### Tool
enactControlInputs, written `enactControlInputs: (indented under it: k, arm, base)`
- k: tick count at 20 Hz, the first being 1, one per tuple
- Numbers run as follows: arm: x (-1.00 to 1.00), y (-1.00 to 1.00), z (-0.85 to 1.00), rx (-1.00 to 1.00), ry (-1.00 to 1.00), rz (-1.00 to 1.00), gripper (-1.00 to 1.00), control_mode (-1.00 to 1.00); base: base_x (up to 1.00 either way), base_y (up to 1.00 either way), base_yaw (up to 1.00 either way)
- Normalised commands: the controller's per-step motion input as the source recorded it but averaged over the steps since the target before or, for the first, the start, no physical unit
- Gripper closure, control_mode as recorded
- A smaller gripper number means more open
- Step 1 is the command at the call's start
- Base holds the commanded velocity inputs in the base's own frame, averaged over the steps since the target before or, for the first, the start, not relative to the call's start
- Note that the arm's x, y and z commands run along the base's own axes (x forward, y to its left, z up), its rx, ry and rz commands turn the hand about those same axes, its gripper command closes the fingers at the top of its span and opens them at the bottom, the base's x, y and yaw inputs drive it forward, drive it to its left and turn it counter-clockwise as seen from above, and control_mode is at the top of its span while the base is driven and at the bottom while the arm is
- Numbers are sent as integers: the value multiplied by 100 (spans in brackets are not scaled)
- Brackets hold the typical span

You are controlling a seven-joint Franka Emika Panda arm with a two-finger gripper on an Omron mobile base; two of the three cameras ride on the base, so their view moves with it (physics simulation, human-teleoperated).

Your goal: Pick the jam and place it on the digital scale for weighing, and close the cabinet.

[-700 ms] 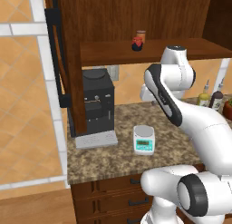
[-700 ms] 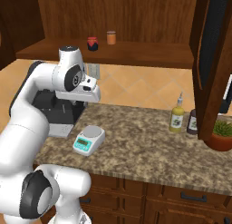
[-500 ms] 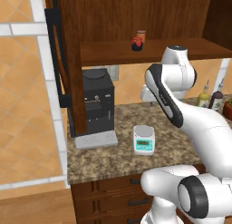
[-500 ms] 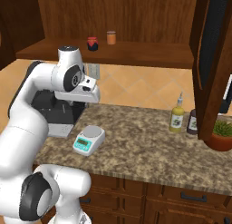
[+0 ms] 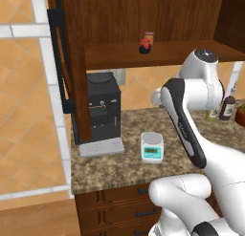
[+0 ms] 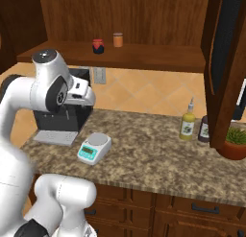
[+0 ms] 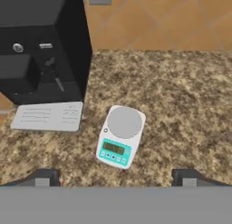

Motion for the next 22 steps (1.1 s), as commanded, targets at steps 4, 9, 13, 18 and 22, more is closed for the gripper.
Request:
enactControlInputs:
  k: [4,9,13,18,22]
  arm:
    - [-62,3,75,0,-57,1,-100,-100]
    - [-58,0,79,0,-43,0,-100,-100]
    - [-41,0,91,0,-29,0,-100,-100]
    - [-17,0,93,0,-14,0,-100,-100]
    - [31,0,19,0,10,-2,-100,-100]
  base:
    - [0,0,0]
    - [0,0,0]
    - [0,0,0]
    - [0,0,0]
    - [0,0,0]
